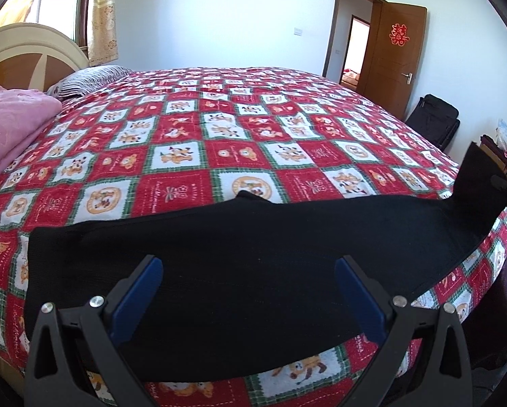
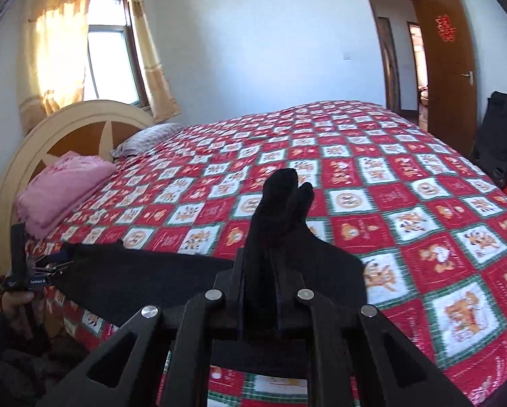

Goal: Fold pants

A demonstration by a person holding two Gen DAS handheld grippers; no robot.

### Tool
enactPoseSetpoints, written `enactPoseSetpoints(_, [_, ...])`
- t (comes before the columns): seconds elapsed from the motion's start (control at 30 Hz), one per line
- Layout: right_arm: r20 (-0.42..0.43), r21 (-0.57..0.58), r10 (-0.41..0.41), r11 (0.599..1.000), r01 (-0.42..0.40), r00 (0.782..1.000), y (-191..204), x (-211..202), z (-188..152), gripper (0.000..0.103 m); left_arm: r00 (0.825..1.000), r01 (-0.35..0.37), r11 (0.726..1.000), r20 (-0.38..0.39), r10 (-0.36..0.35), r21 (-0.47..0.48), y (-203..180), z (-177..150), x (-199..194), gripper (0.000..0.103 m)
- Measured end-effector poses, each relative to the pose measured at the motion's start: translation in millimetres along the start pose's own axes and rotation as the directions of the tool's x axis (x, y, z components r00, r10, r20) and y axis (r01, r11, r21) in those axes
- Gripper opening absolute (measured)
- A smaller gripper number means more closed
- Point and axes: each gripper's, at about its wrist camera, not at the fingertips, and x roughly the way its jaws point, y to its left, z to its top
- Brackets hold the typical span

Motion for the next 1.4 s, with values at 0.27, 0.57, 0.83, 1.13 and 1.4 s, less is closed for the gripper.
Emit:
enactPoseSetpoints(0.27, [-0.054,-0.044,0.049,0.998,-0.051,0.997,34,30,-11,0.013,0.999,0.036,0.999,-0.017,-0.036,0.005,-11,-5,5,0.103])
enactPoseSetpoints(0.57, [-0.091,-0.121,0.111,0.985,-0.122,0.990,88,60,-17,0.013,0.998,0.059,0.998,-0.017,-0.059,0.008,-16,-8,4,0.103])
enactPoseSetpoints(0.83, [-0.165,-0.200,0.135,0.965,-0.167,0.977,134,98,-37,0.013,0.997,0.074,0.997,-0.019,-0.074,0.006,-20,-8,6,0.103])
enactPoseSetpoints(1.13, [-0.332,-0.199,0.174,0.948,-0.249,0.927,143,129,-63,0.035,0.984,0.177,0.984,-0.032,-0.177,0.017,-37,-12,16,0.103])
enactPoseSetpoints(1.4, [-0.165,-0.196,0.134,0.967,-0.165,0.977,84,46,-31,0.051,0.951,0.305,0.952,-0.039,-0.305,-0.011,-55,7,35,0.103])
